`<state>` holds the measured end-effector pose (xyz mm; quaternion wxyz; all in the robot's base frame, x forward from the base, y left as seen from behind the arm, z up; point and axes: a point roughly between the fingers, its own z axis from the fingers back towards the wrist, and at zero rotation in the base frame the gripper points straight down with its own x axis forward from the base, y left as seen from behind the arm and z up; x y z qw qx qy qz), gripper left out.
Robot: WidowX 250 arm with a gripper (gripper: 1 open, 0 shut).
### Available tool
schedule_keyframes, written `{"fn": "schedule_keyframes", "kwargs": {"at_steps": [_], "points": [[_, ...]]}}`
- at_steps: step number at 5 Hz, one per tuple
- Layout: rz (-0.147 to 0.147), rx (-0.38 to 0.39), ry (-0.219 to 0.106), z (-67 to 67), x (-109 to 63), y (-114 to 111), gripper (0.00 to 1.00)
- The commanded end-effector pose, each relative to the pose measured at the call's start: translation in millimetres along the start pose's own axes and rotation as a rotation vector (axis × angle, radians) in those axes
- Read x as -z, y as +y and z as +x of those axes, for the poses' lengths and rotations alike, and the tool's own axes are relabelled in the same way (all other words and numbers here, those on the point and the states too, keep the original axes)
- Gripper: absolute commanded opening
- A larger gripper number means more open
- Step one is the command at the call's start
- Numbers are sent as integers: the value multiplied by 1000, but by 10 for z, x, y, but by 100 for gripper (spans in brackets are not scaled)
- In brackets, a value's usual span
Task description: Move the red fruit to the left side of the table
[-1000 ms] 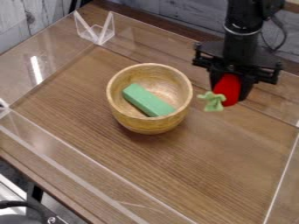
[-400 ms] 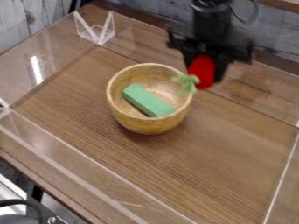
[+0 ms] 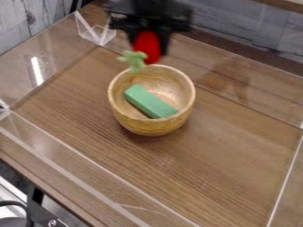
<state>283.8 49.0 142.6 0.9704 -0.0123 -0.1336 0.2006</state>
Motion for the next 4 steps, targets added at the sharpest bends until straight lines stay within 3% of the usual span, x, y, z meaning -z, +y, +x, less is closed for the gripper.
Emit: {"fn": "schedule_keyframes", "kwargs": {"at_steps": [1,3,4], "points": [[15,-64,-74,283,-140,370,0],[86,-183,-91,429,-6,1007,0],[104,-163,-92,500,225,1186,0]]}}
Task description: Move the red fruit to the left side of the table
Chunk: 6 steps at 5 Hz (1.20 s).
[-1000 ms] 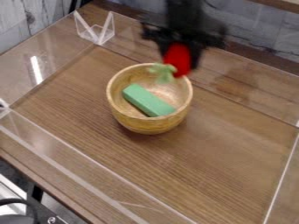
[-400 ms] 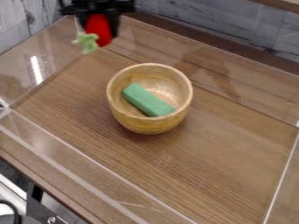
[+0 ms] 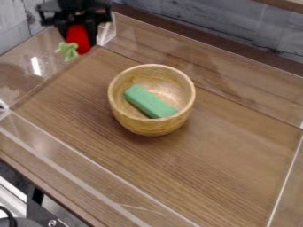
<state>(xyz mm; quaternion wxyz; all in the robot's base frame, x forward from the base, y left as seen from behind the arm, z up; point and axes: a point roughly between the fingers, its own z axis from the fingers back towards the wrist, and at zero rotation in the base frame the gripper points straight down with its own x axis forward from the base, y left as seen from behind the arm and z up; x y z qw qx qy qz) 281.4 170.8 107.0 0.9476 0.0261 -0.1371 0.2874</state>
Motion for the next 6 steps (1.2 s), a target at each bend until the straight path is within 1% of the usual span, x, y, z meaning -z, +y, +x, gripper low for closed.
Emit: {"fn": "schedule_keyframes", "kwargs": {"at_steps": [1,3,5,6], "points": [[6,22,-63,242,86,152,0],[-49,215,-59,330,267,214,0],[-52,249,-45,399,631,207,0],[-57,266,-34,437,661,99,100]]}}
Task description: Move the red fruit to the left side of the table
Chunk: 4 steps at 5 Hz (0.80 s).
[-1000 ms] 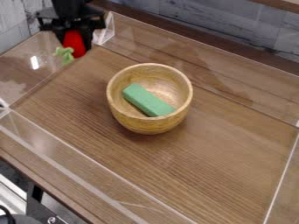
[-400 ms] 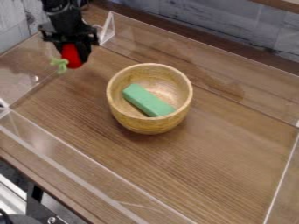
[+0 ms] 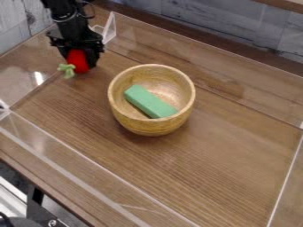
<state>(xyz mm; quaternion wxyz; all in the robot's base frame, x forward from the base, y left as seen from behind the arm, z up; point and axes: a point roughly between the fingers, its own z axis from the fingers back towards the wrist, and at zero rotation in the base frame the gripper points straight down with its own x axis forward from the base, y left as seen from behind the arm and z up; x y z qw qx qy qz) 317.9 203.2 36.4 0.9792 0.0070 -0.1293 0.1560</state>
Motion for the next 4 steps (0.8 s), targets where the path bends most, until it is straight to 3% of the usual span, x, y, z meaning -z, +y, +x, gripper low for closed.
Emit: {"fn": "schedule_keyframes", "kwargs": {"at_steps": [1,2,3,4], "points": [[11,12,-46,211,-134,-41,100],[28,-98,-38,197,-95,32,0],[46,-208,-26,165,-61,103,0],[68,-311,-13,116,-10,143,100]]}}
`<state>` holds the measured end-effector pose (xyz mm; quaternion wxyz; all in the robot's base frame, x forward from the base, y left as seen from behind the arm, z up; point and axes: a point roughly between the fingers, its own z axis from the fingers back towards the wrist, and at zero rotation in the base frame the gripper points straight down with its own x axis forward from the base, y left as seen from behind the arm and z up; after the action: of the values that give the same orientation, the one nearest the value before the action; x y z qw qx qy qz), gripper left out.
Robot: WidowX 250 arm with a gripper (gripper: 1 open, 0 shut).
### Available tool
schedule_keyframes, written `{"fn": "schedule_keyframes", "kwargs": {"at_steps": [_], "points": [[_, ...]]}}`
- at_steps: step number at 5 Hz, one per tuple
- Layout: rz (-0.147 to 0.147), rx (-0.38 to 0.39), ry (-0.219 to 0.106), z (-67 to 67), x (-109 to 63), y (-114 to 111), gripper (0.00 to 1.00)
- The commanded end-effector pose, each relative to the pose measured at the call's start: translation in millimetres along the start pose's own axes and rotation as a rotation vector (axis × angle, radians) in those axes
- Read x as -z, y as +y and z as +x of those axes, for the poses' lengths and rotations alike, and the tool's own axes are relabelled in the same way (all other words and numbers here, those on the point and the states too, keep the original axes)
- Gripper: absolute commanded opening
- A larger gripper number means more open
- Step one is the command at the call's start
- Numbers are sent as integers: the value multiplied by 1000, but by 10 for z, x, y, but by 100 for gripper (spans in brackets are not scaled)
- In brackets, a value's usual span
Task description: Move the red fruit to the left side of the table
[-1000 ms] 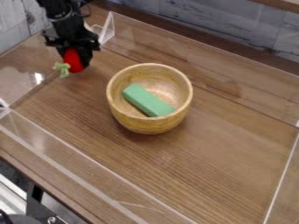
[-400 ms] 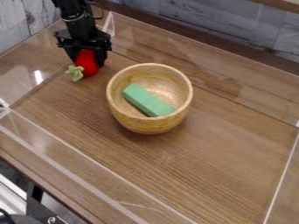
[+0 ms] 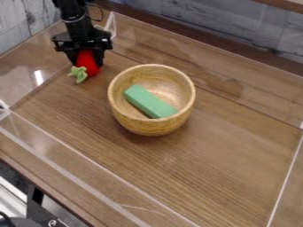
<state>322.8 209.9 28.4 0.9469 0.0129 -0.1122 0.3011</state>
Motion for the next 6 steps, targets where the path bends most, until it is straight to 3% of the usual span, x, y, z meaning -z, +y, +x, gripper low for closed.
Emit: {"fn": "schedule_keyframes", "kwargs": {"at_steps": [1,2,3,4,6], "points": [[11,-62,-24,113,-42,38,0],[8,-103,-4,115,12,-17,100],[1,-127,18,63,-17,11,0],[8,-125,23,63,-72,-6,100],[-24,-23,29,179,-268,-77,100]]}}
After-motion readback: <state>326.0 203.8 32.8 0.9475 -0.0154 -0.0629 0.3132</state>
